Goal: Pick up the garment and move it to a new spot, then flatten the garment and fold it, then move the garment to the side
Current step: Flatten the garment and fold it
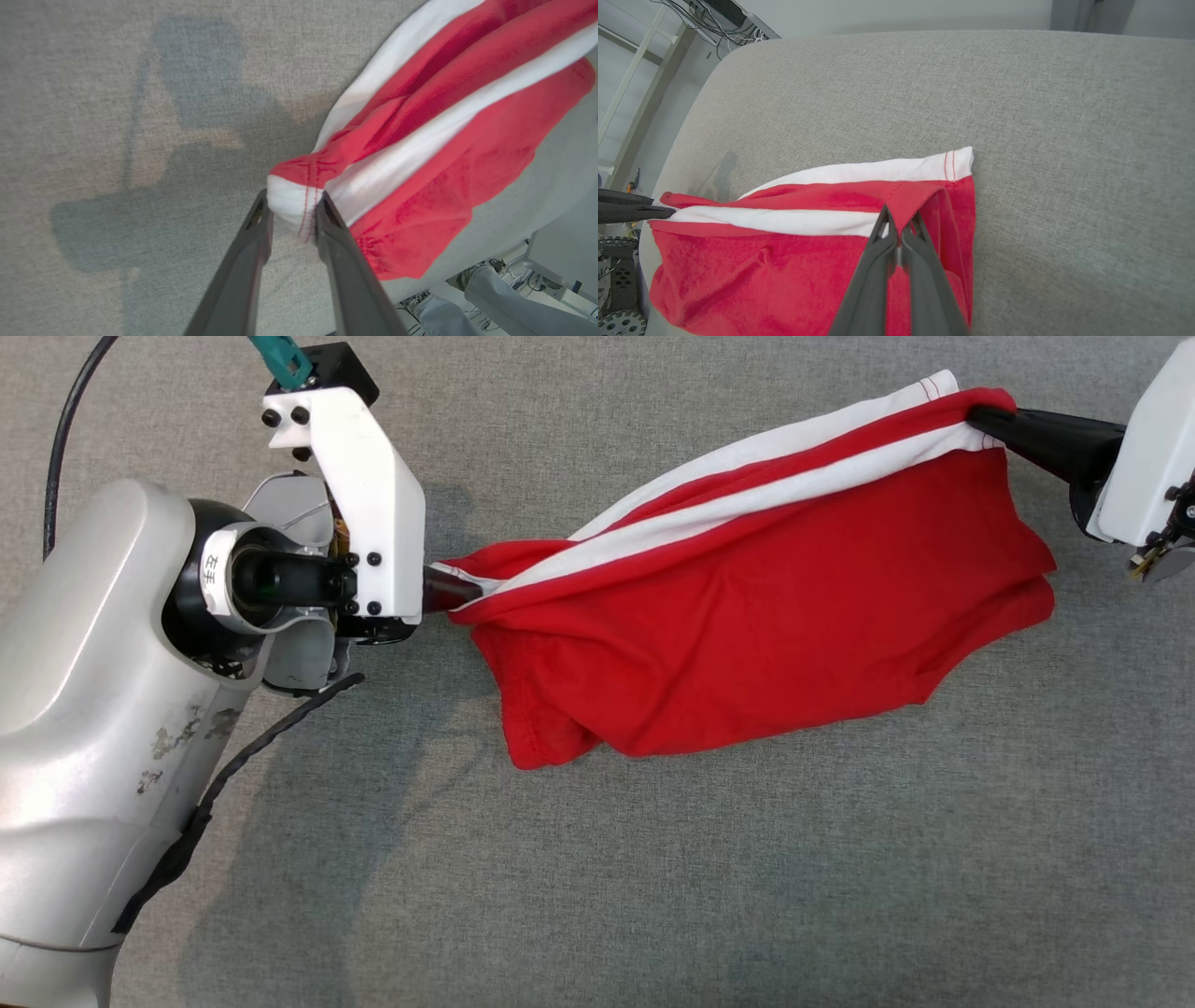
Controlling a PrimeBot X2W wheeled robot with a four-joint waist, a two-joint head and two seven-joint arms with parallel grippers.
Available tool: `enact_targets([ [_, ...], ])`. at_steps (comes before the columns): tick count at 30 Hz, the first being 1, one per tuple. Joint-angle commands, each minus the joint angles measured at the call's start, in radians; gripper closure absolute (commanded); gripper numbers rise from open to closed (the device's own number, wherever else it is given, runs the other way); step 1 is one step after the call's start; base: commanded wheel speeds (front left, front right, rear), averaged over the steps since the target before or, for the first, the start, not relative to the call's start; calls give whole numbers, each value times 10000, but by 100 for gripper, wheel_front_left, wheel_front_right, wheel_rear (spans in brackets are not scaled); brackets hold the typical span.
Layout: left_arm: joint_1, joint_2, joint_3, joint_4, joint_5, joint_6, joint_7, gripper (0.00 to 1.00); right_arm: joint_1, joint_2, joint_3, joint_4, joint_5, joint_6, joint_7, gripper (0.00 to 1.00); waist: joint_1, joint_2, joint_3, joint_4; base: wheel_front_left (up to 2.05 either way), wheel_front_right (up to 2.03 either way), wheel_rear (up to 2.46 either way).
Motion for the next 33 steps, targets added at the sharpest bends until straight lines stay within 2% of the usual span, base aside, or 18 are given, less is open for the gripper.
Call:
enact_targets([
  [1, -153, 18, 10, 64, 29, -55, -8, 0, -86, 24, 16, 47, 55, 2, -76, 20, 0, 0, -10, -12, 0, 0, 0],
  [2, -177, 1, 1, 91, 49, -61, -34, 0, -94, 50, 29, 64, 57, 2, -104, 0, 0, 0, -25, -19, 0, 0, 0],
  [7, -293, 11, 59, 218, 180, -60, -270, 0, -128, 181, -38, 101, 49, 2, -468, 0, 0, 0, -177, -67, 0, 0, 0],
  [11, -375, 88, 173, 381, 284, -241, -671, 0, -45, 219, -112, 61, -86, 2, -1049, 0, 0, 0, -379, -121, 0, 0, 0],
  [15, -278, 228, 391, 502, 237, -668, -1088, 0, 373, 77, -163, -119, 94, 2, -1649, 0, 0, 0, -786, -168, 0, 0, 0],
  [19, 130, 396, 451, 431, 372, -1274, -1801, 0, 813, -36, -149, -227, -81, 2, -2475, 0, 0, 0, -1249, -257, 0, 0, 0],
  [22, 437, 582, 499, 217, 815, -1892, -3013, 0, 1250, -55, 106, -46, -397, 2, -3082, 0, 0, 0, -1603, -315, 0, 0, 0],
  [25, 1040, 448, 634, -4, 1125, -2321, -4468, 0, 1593, 36, 128, 456, -671, 2, -4116, 0, 0, 0, -1877, -301, 0, 0, 0],
  [26, 1040, 448, 634, -4, 1125, -2321, -4468, 0, 1593, 36, 128, 456, -671, 2, -4116, 0, 0, 0, -1877, -301, 0, 0, 0],
  [29, 1653, 467, 738, -330, 1525, -2551, -5840, 0, 2051, 267, 162, 1003, -831, 2, -5220, 0, 0, 0, -2065, -183, 0, 0, 0],
  [33, 2628, 272, 895, -762, 2287, -2403, -7989, 0, 2602, 459, 135, 1729, -1001, 2, -6250, 0, 0, 0, -2232, 65, 0, 0, 0],
])
